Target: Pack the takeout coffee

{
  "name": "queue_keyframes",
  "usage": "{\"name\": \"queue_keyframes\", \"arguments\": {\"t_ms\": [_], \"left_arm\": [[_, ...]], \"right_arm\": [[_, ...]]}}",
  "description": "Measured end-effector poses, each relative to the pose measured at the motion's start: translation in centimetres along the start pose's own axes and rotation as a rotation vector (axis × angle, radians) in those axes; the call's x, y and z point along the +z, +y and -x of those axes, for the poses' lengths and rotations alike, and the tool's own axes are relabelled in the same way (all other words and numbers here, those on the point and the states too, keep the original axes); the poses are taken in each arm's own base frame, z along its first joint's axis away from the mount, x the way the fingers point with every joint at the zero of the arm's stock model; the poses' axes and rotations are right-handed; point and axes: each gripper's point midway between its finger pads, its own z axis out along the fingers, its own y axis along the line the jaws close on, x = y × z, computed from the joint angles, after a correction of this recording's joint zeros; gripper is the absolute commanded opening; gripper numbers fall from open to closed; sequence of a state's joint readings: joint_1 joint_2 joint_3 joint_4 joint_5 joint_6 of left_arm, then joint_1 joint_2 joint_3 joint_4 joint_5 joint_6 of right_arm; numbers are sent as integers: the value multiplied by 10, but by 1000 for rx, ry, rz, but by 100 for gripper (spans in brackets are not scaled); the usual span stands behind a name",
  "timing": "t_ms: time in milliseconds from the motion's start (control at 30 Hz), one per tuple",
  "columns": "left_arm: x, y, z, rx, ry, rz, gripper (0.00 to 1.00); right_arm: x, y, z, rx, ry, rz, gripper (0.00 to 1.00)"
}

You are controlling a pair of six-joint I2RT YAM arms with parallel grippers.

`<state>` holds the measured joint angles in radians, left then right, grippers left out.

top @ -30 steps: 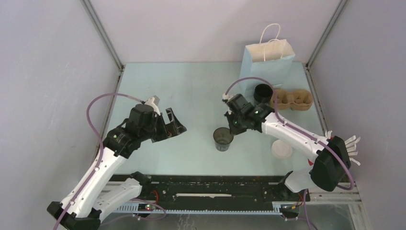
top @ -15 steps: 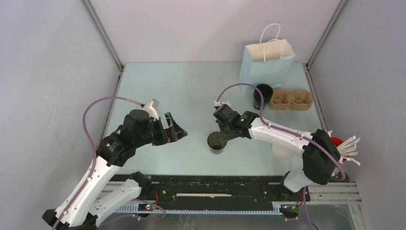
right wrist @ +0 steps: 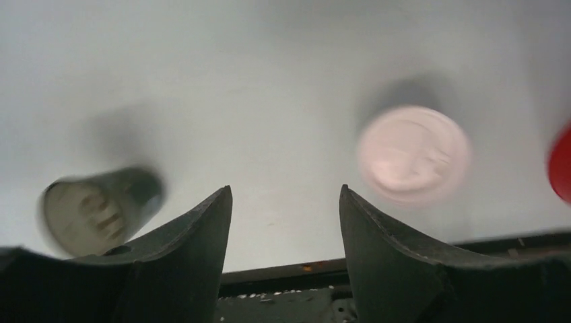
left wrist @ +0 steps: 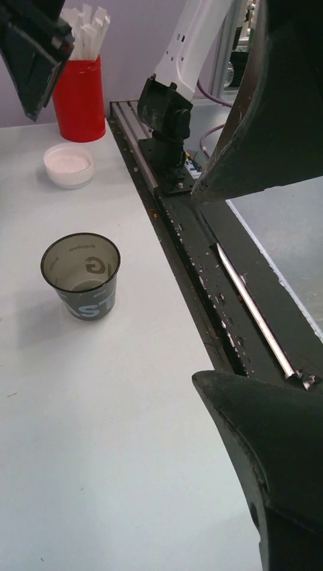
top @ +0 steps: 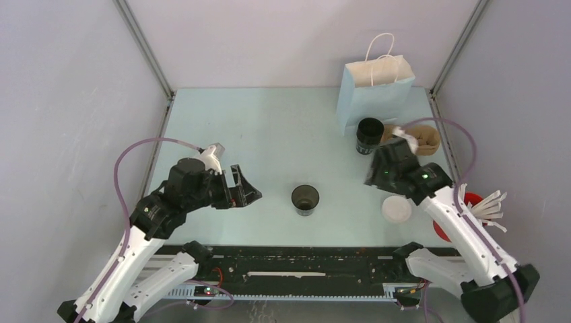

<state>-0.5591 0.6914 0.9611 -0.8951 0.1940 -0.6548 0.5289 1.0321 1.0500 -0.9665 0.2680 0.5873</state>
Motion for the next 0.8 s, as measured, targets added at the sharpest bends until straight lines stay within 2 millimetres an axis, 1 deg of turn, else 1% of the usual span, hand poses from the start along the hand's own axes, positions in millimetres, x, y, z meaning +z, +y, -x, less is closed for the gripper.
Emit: {"name": "queue_keyframes", "arguments": {"t_ms": [33,67,100,167,233,300,367,400,500,533,600,733,800], "left_arm": [[0,0,0,4,1,-3,100],[-1,-1,0,8,1,-6,100],[-1,-1,-1,12,5,-11,100],[-1,-2,-2,20,10,-19,100],[-2,-3,-3,28,11,-23,100],[-3,-4,-3,31,9,-30,100],[-5,-4,-3,35,6,-34,100],[-6,-4,-4,37,4,-36,100],[-10,-5,-4,42,-7,-44,100],[-11,-5,-4,43,-11,-47,100],[-13,-5,-4,44,-15,-50,100],[-14,-4,-6,44,-11,-47,100],[-14,-3,-7,43,-5,-42,100]], "right_arm": [[5,-21,-1,56,5,-52,64],[11,-41,-5,110,19,-104,62],[18,-58,-12,149,43,-150,61],[32,-79,-33,212,131,-207,61],[45,-91,-50,250,221,-249,59],[53,-94,-57,275,269,-258,57],[61,-96,-60,296,304,-264,53],[65,-96,-61,301,314,-266,49],[77,-97,-65,307,341,-271,47],[80,-97,-67,307,348,-274,43],[86,-99,-70,304,360,-283,36],[93,-102,-74,298,371,-298,34],[94,-103,-74,296,366,-301,30]]}}
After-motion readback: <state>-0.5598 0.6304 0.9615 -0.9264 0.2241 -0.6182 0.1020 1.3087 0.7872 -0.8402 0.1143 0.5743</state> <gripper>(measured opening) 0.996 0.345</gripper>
